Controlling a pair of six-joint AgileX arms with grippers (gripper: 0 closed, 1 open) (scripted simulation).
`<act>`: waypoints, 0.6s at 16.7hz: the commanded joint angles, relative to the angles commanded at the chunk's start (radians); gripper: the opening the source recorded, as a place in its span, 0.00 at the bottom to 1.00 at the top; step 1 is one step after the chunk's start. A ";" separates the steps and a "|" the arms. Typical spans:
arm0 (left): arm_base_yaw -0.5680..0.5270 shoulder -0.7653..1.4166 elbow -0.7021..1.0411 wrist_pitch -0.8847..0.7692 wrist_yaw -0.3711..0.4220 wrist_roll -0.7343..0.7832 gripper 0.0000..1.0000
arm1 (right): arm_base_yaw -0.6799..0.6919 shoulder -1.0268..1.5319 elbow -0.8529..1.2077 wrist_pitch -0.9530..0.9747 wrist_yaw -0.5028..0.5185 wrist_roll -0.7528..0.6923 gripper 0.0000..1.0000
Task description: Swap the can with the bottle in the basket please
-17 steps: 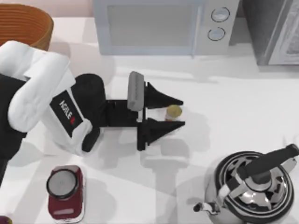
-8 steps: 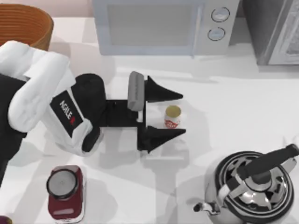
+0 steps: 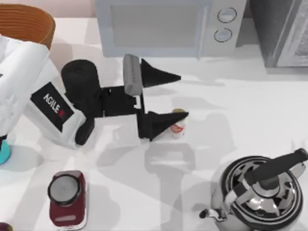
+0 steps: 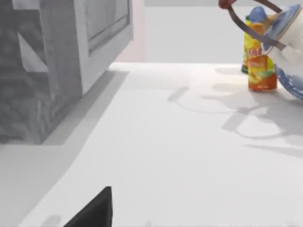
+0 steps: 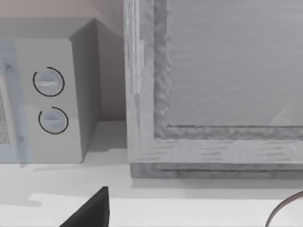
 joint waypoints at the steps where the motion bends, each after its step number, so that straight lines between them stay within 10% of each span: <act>1: 0.011 -0.062 -0.025 -0.031 -0.029 0.000 1.00 | 0.000 0.000 0.000 0.000 0.000 0.000 1.00; 10: 0.142 -0.946 -0.392 -0.491 -0.425 -0.009 1.00 | 0.000 0.000 0.000 0.000 0.000 0.000 1.00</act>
